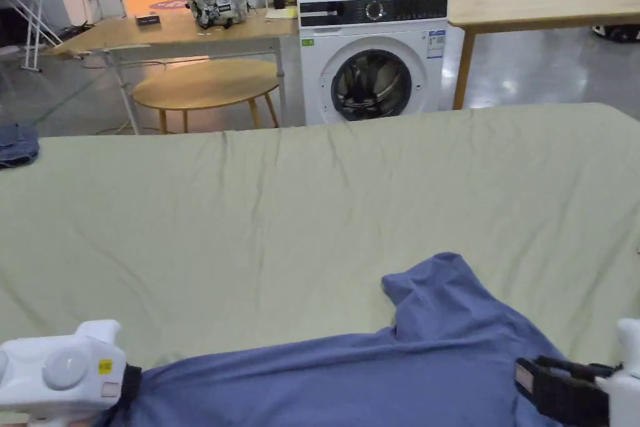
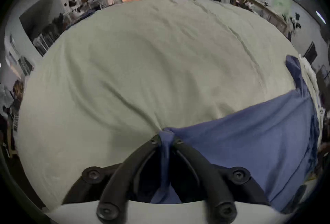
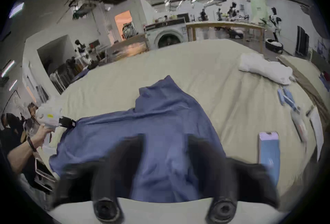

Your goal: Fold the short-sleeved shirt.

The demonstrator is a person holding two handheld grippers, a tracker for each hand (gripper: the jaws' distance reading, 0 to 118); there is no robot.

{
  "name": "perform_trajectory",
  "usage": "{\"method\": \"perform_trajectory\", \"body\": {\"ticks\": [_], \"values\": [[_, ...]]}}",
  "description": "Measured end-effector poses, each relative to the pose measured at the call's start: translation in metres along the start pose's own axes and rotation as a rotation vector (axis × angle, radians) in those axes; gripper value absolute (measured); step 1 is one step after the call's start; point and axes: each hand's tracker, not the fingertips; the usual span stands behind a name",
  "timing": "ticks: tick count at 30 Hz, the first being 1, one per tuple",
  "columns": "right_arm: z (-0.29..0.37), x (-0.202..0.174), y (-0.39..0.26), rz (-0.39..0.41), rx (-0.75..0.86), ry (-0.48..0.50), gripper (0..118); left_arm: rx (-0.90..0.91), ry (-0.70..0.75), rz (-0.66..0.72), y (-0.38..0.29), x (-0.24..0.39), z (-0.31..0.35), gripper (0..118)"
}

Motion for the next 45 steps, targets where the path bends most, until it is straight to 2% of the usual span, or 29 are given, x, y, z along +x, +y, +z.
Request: {"method": "perform_trajectory", "body": {"ticks": [2,3,4,6,9,10,11,12,13,14,15,18,22,26,30,31,32,33,37,40,41,42,43,45], "values": [[-0.048,0.009,0.037,-0.028,-0.073,-0.040,85,-0.011,-0.029,0.044,0.003,-0.008,0.001,3],[-0.068,0.012,0.049,-0.004,-0.132,-0.101,85,-0.009,-0.031,0.047,0.003,-0.009,0.001,3],[-0.095,0.014,0.061,0.053,-0.192,-0.164,85,-0.009,-0.032,0.048,0.001,-0.007,0.006,3],[-0.143,0.023,0.074,0.093,-0.257,-0.217,85,-0.006,-0.037,0.064,-0.002,-0.006,0.007,3],[-0.183,0.034,0.074,0.094,-0.364,-0.307,85,-0.008,-0.041,0.054,-0.004,-0.004,0.011,3],[-0.189,0.037,0.070,0.075,-0.395,-0.296,83,-0.005,-0.042,0.053,-0.005,-0.003,0.012,3],[-0.181,0.037,0.068,0.063,-0.352,-0.261,72,-0.004,-0.044,0.053,-0.006,-0.003,0.013,3],[-0.172,0.032,0.069,0.068,-0.335,-0.269,45,-0.003,-0.044,0.055,-0.003,-0.005,0.010,3],[-0.166,0.027,0.068,0.079,-0.321,-0.259,24,-0.001,-0.044,0.056,-0.003,-0.004,0.010,3],[-0.161,0.022,0.067,0.128,-0.298,-0.255,9,0.013,-0.030,0.046,-0.006,0.000,0.011,3],[-0.154,0.020,0.064,0.155,-0.294,-0.244,5,0.064,0.000,0.016,-0.010,0.004,0.012,3],[-0.144,0.017,0.061,0.142,-0.305,-0.224,3,0.129,0.045,-0.045,-0.020,0.015,0.022,2],[-0.066,0.006,0.056,0.086,-0.140,-0.127,3,0.236,-0.130,0.012,-0.027,-0.020,0.073,2],[0.016,0.015,0.020,0.030,-0.040,-0.056,3,0.351,-0.196,-0.016,-0.073,-0.058,0.131,2],[0.092,0.012,-0.054,0.045,-0.013,-0.082,3,0.364,-0.195,-0.040,-0.157,-0.056,0.170,2],[0.105,0.010,-0.071,0.021,-0.002,-0.089,3,0.323,-0.254,-0.018,-0.170,-0.061,0.171,2],[0.116,0.012,-0.090,0.012,-0.006,-0.088,3,0.289,-0.323,0.063,-0.188,-0.067,0.177,2],[0.124,0.013,-0.104,-0.003,-0.014,-0.105,3,0.314,-0.346,0.109,-0.203,-0.071,0.178,2],[0.134,0.017,-0.156,-0.063,-0.051,-0.164,3,0.288,-0.281,0.122,-0.252,-0.074,0.170,2],[0.127,0.021,-0.174,-0.108,-0.083,-0.170,3,0.254,-0.324,0.176,-0.269,-0.079,0.155,2],[0.125,0.021,-0.178,-0.108,-0.084,-0.173,3,0.258,-0.323,0.166,-0.272,-0.081,0.151,3],[0.123,0.022,-0.181,-0.110,-0.083,-0.172,9,0.260,-0.317,0.157,-0.274,-0.081,0.147,9],[0.119,0.025,-0.180,-0.112,-0.083,-0.172,26,0.266,-0.306,0.151,-0.275,-0.081,0.146,21],[0.117,0.025,-0.183,-0.106,-0.073,-0.178,87,0.301,-0.288,0.136,-0.277,-0.081,0.147,65]]}}
